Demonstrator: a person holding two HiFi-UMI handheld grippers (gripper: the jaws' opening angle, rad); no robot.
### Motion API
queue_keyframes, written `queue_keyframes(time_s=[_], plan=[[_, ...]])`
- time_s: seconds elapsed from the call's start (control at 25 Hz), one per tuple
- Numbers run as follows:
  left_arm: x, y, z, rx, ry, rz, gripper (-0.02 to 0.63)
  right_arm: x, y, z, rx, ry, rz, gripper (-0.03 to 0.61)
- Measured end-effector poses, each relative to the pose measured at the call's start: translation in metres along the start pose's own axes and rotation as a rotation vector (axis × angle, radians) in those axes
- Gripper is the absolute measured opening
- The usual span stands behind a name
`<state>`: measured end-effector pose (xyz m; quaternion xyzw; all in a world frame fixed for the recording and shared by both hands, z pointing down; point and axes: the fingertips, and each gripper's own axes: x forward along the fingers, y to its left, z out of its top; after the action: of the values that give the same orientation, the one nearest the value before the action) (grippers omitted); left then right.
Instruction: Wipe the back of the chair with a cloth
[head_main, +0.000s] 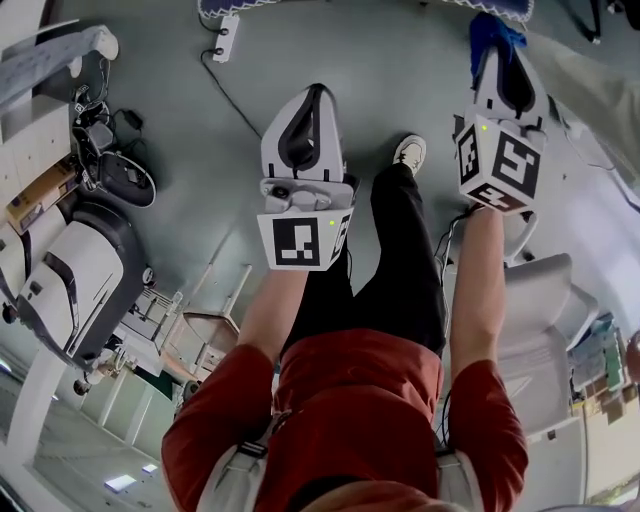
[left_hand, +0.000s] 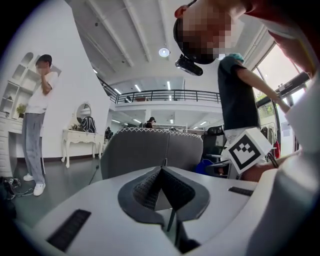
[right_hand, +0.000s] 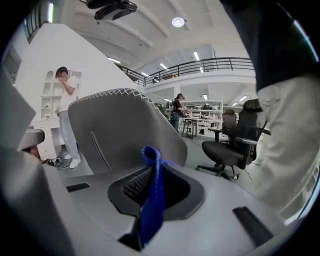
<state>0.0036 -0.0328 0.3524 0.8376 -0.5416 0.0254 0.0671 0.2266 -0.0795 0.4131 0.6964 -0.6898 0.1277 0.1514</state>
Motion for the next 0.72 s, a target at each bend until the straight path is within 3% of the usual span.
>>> queue_keyframes(time_s=[0.44,0.72], plan=[[-0.004,-0.004,-0.014,0.033,0.036,-0.029,0.013,0.028,-0.008,0.001,-0.018,0.005,-0.011,0.048],[-0.016,0.019,-0.014,0.029,0.034,0.001,0.013,0.032,0.027,-0.006,-0.049,0.028,0.032,0.048]])
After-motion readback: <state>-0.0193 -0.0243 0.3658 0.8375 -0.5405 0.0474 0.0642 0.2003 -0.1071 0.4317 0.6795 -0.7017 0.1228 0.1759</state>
